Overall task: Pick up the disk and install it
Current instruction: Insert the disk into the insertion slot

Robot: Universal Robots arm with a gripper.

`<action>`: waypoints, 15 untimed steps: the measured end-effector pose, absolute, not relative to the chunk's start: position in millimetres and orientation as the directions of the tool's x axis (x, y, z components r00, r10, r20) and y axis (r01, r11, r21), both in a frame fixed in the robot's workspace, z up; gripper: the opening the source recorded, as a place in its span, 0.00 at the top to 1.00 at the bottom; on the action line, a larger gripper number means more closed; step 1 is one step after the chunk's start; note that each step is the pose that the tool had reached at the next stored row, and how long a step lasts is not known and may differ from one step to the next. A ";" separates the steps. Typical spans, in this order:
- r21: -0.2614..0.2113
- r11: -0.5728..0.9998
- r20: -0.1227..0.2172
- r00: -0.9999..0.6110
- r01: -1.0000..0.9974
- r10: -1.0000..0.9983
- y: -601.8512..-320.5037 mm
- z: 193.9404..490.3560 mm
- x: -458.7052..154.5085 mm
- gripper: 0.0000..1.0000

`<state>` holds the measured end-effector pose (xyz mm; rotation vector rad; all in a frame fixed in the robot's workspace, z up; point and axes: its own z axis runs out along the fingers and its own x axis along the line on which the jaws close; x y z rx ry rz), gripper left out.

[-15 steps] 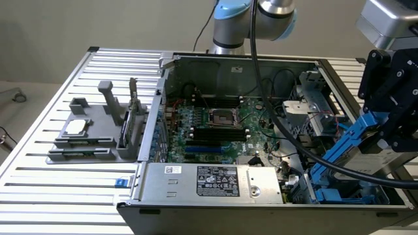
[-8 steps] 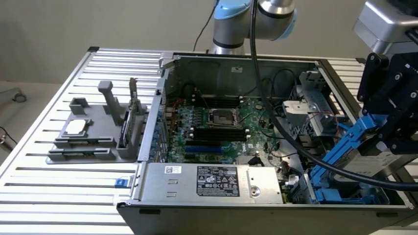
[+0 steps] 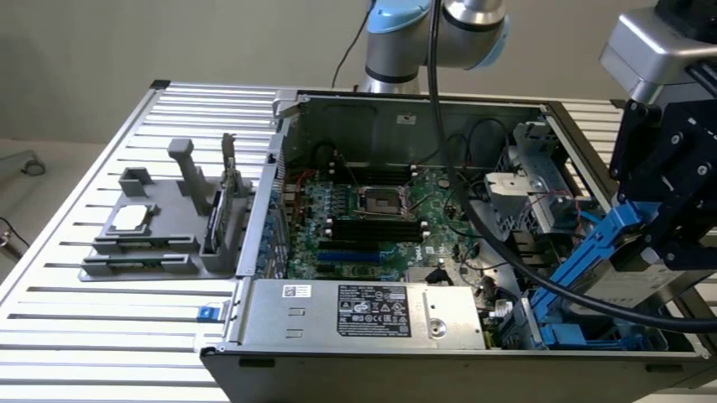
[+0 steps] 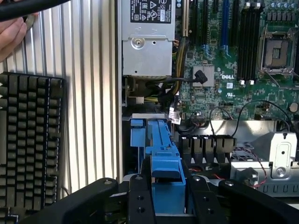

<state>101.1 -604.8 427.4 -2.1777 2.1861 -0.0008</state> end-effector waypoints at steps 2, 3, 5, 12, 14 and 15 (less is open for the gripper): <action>-0.040 0.005 -0.039 -0.003 -0.999 -0.999 -604.9 426.1 101.0 0.67; -0.040 0.005 -0.039 -0.003 -0.999 -0.999 -604.9 425.5 100.9 0.67; -0.040 0.005 -0.039 -0.003 -0.999 -0.999 -604.9 424.0 100.7 0.67; -0.040 0.005 -0.040 -0.003 -0.999 -0.999 -604.9 417.8 100.4 0.67; -0.040 0.005 -0.042 -0.003 -0.999 -0.999 -604.9 416.3 100.4 0.67; -0.040 0.005 -0.044 -0.003 -0.999 -0.999 -604.9 415.5 100.4 0.67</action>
